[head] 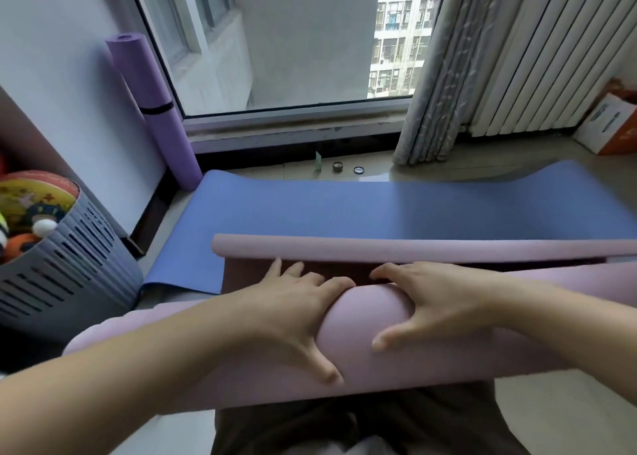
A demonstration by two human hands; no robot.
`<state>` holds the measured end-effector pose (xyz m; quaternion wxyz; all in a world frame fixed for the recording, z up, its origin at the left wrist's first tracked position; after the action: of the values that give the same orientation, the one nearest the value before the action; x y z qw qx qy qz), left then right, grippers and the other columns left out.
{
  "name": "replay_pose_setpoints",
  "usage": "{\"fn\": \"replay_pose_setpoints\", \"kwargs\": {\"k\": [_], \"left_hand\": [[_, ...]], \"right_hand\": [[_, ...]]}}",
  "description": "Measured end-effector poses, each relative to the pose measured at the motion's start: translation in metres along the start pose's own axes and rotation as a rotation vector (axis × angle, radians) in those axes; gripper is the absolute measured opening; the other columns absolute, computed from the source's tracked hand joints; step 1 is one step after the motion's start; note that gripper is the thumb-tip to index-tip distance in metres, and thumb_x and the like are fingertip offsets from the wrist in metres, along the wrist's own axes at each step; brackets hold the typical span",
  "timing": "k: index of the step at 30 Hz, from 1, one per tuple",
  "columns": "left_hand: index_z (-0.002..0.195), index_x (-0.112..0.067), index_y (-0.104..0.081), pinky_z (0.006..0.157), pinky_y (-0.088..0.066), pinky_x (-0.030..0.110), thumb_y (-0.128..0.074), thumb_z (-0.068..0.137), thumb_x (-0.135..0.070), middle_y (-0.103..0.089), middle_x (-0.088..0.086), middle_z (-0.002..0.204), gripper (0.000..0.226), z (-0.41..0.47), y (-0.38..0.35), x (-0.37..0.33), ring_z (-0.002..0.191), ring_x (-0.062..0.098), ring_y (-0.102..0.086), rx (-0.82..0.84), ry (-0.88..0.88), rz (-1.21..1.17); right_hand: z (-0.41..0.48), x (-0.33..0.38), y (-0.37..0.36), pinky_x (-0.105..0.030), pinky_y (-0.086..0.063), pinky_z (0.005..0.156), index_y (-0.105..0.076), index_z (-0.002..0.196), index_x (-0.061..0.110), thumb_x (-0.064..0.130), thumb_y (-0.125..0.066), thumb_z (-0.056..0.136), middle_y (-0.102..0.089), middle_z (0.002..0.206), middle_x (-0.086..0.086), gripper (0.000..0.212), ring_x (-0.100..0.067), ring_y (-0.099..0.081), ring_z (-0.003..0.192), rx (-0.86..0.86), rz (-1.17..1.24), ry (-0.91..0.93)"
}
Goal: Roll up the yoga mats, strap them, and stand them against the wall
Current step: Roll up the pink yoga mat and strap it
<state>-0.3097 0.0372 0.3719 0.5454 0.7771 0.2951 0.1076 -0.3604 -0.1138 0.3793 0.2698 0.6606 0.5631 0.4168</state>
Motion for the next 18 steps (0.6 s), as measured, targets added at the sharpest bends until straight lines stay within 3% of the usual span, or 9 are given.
{"fn": "replay_pose_setpoints", "kwargs": {"k": [3, 7, 9, 12, 18], "left_hand": [[0.146, -0.045, -0.004, 0.108, 0.02, 0.061, -0.067, 0.062, -0.074, -0.006, 0.011, 0.158, 0.11, 0.009, -0.003, 0.01, 0.145, 0.034, 0.014, 0.051, 0.048, 0.048], [0.146, -0.052, 0.002, 0.102, 0.03, 0.061, -0.065, 0.058, -0.079, 0.024, 0.013, 0.157, 0.114, 0.015, -0.003, 0.019, 0.137, 0.034, 0.037, 0.076, 0.065, 0.046], [0.146, -0.052, 0.0, 0.102, 0.029, 0.062, -0.063, 0.058, -0.082, 0.027, 0.01, 0.156, 0.113, 0.018, -0.001, 0.024, 0.137, 0.033, 0.037, 0.088, 0.083, 0.059], [0.149, -0.046, -0.011, 0.101, 0.026, 0.066, -0.057, 0.056, -0.087, 0.017, 0.006, 0.159, 0.112, 0.025, 0.008, 0.03, 0.143, 0.029, 0.026, 0.054, 0.125, 0.144], [0.15, -0.031, -0.02, 0.103, 0.022, 0.068, -0.052, 0.052, -0.091, -0.005, 0.002, 0.153, 0.119, 0.031, 0.023, 0.033, 0.144, 0.027, 0.003, -0.059, 0.15, 0.262]], "right_hand": [[0.017, -0.01, 0.004, -0.037, -0.033, 0.108, -0.026, 0.147, 0.038, 0.095, -0.037, 0.05, -0.036, 0.142, 0.008, 0.113, -0.019, -0.037, 0.131, 0.013, 0.021, -0.078], [0.019, -0.005, 0.006, -0.04, -0.022, 0.111, -0.027, 0.146, 0.038, 0.092, -0.024, 0.054, -0.031, 0.145, -0.004, 0.107, -0.022, -0.024, 0.136, -0.147, -0.076, -0.043], [0.02, -0.005, 0.005, -0.039, -0.02, 0.111, -0.03, 0.144, 0.038, 0.096, -0.015, 0.051, -0.033, 0.143, -0.003, 0.11, -0.021, -0.022, 0.136, -0.221, -0.115, -0.03], [0.024, -0.011, 0.008, -0.036, -0.018, 0.11, -0.038, 0.139, 0.039, 0.094, -0.003, 0.054, -0.035, 0.142, -0.001, 0.108, -0.019, -0.024, 0.134, -0.355, -0.166, -0.017], [0.03, -0.015, 0.012, -0.032, -0.019, 0.109, -0.053, 0.128, 0.037, 0.084, 0.0, 0.062, -0.046, 0.131, 0.005, 0.096, -0.014, -0.033, 0.128, -0.512, -0.147, -0.011]]}}
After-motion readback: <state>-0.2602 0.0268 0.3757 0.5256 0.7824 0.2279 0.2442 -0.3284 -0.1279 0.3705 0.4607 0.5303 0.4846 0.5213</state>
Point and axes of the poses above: each hand's wrist, its own z-axis towards the middle knuckle, its own y-axis out of the back of the hand, x = y × z, the point moved 6 cm from there along z, towards the middle knuckle
